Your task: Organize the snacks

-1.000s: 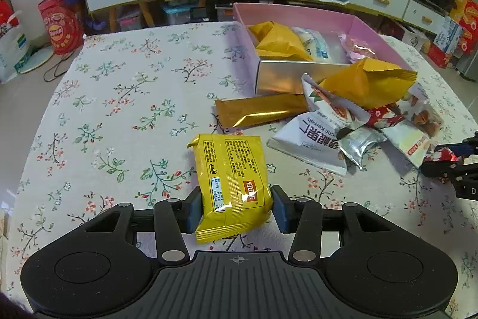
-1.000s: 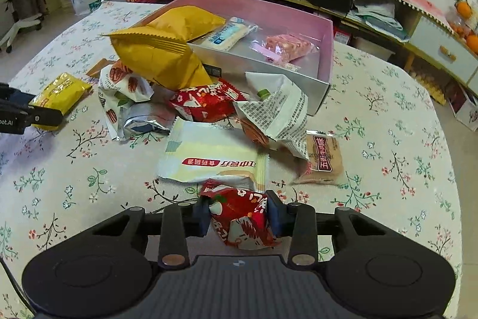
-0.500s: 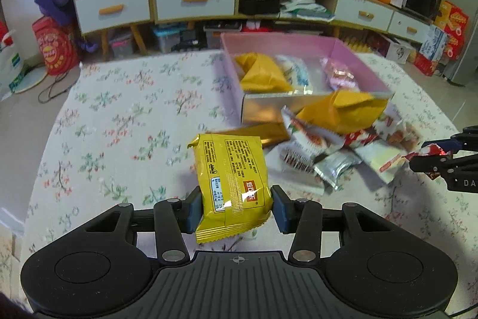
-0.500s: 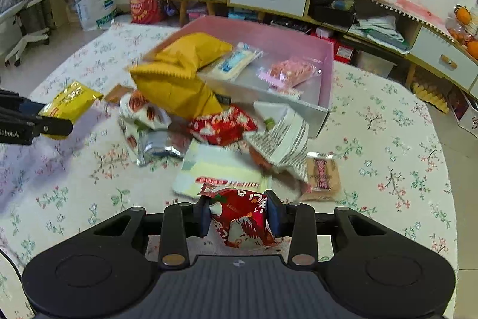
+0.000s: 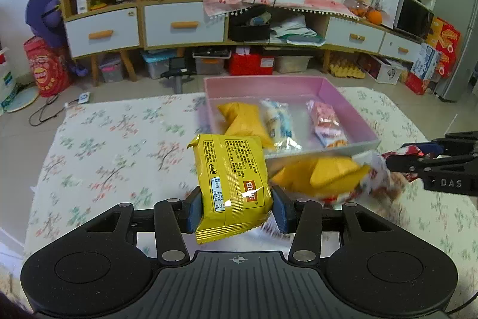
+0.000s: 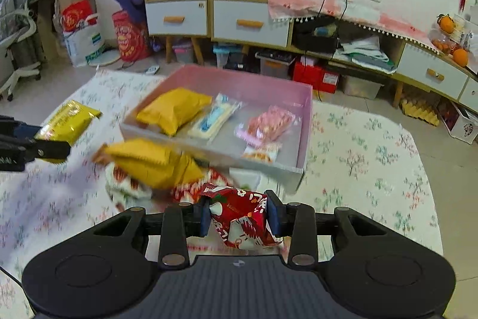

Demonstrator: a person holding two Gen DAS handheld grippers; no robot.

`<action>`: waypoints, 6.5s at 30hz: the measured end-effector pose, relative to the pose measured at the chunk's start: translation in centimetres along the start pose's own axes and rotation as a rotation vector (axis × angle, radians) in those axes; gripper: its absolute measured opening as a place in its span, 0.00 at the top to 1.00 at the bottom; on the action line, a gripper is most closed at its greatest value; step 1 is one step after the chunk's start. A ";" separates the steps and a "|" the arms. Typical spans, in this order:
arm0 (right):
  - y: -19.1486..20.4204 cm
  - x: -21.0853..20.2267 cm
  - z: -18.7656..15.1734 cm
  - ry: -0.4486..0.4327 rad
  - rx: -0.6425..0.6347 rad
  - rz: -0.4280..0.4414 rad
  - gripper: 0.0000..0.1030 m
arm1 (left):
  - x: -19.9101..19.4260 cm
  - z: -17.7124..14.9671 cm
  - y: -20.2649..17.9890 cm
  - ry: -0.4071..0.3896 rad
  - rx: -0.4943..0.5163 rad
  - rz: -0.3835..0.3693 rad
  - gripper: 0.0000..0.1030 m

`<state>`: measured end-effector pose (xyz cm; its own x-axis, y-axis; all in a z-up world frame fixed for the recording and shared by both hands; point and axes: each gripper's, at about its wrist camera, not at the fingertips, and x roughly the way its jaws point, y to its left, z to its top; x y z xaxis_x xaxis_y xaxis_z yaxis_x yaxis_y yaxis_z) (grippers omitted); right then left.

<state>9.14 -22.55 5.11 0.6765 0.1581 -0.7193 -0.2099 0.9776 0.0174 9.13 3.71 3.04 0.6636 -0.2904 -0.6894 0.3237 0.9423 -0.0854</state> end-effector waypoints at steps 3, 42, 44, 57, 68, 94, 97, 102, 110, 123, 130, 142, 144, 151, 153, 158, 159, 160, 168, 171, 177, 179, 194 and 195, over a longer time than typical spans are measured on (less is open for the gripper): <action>-0.5 0.8 0.9 -0.016 0.021 0.010 0.93 | 1.4 1.6 -0.4 0.021 -0.012 -0.039 0.57; -6.2 8.0 2.4 -0.055 0.479 0.129 0.89 | 15.7 7.3 -4.3 0.232 -0.026 -0.159 0.56; -6.2 8.0 2.5 -0.060 0.487 0.132 0.87 | 15.4 7.4 -4.1 0.236 -0.025 -0.160 0.51; -6.2 6.3 2.7 -0.068 0.492 0.116 0.48 | 11.0 7.2 -4.6 0.181 0.021 -0.156 0.18; -5.3 3.4 2.7 -0.060 0.416 0.087 0.29 | 5.7 5.3 -2.8 0.134 -0.011 -0.171 0.06; -1.8 -0.9 -2.6 -0.011 0.126 -0.025 0.23 | 1.0 -4.1 -2.1 0.073 0.059 -0.020 0.02; -1.8 -0.6 -3.8 0.019 0.085 -0.052 0.23 | 1.3 -5.1 -1.4 0.067 0.046 0.000 0.02; -1.7 -0.1 -5.6 0.047 0.031 -0.076 0.23 | 2.2 -6.4 -0.9 0.030 0.065 0.006 0.02; -0.5 0.4 -6.6 0.051 -0.048 -0.033 0.23 | 4.0 -7.1 -1.0 -0.003 0.117 -0.052 0.02; 0.8 2.7 -7.1 0.087 -0.104 0.061 0.23 | 5.8 -6.2 -1.8 -0.016 0.122 -0.151 0.04; 1.6 4.1 -6.6 0.087 -0.093 0.083 0.23 | 6.1 -5.5 -2.1 -0.021 0.099 -0.163 0.20; 1.9 4.6 -6.1 0.052 -0.110 0.099 0.39 | 4.7 -5.0 -1.5 0.024 0.074 -0.168 0.74; 1.9 4.6 -5.9 0.049 -0.108 0.102 0.43 | 4.4 -5.2 -1.4 0.034 0.079 -0.170 0.77; 2.6 4.3 -5.9 0.042 -0.120 0.095 0.54 | 3.4 -5.7 -0.5 0.063 0.084 -0.170 0.87; 2.8 4.1 -5.9 0.045 -0.124 0.095 0.55 | 3.2 -5.8 0.0 0.068 0.082 -0.173 0.87; 3.5 3.9 -5.9 0.052 -0.145 0.118 0.55 | 2.6 -6.3 0.9 0.090 0.104 -0.172 0.86; 3.7 3.8 -6.0 0.055 -0.151 0.129 0.55 | 2.5 -6.5 1.1 0.100 0.108 -0.167 0.86; 3.9 3.7 -6.0 0.057 -0.158 0.138 0.55 | 2.5 -6.6 1.3 0.112 0.111 -0.161 0.86; 6.3 2.7 -6.4 0.086 -0.244 0.233 0.53 | 1.4 -7.0 2.1 0.120 0.099 -0.185 0.49; 6.6 2.6 -6.3 0.116 -0.239 0.254 0.38 | 1.0 -6.8 1.4 0.068 0.115 -0.194 0.20; 7.2 2.8 -6.3 0.119 -0.237 0.231 0.37 | 2.7 -5.8 -0.3 0.051 0.164 -0.189 0.20; 7.4 2.9 -6.3 0.120 -0.231 0.220 0.37 | 3.2 -5.4 -0.7 0.038 0.163 -0.193 0.20; 4.6 2.8 -6.6 0.135 -0.237 0.172 0.40 | 5.2 -5.0 -2.6 0.041 0.276 -0.254 0.34; 4.3 2.7 -6.6 0.134 -0.245 0.155 0.40 | 5.0 -5.0 -2.7 0.048 0.285 -0.252 0.35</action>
<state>5.42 -18.81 -1.36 0.5278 0.2670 -0.8063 -0.4779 0.8781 -0.0221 8.23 0.56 -3.80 0.5089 -0.4924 -0.7061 0.6517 0.7563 -0.0577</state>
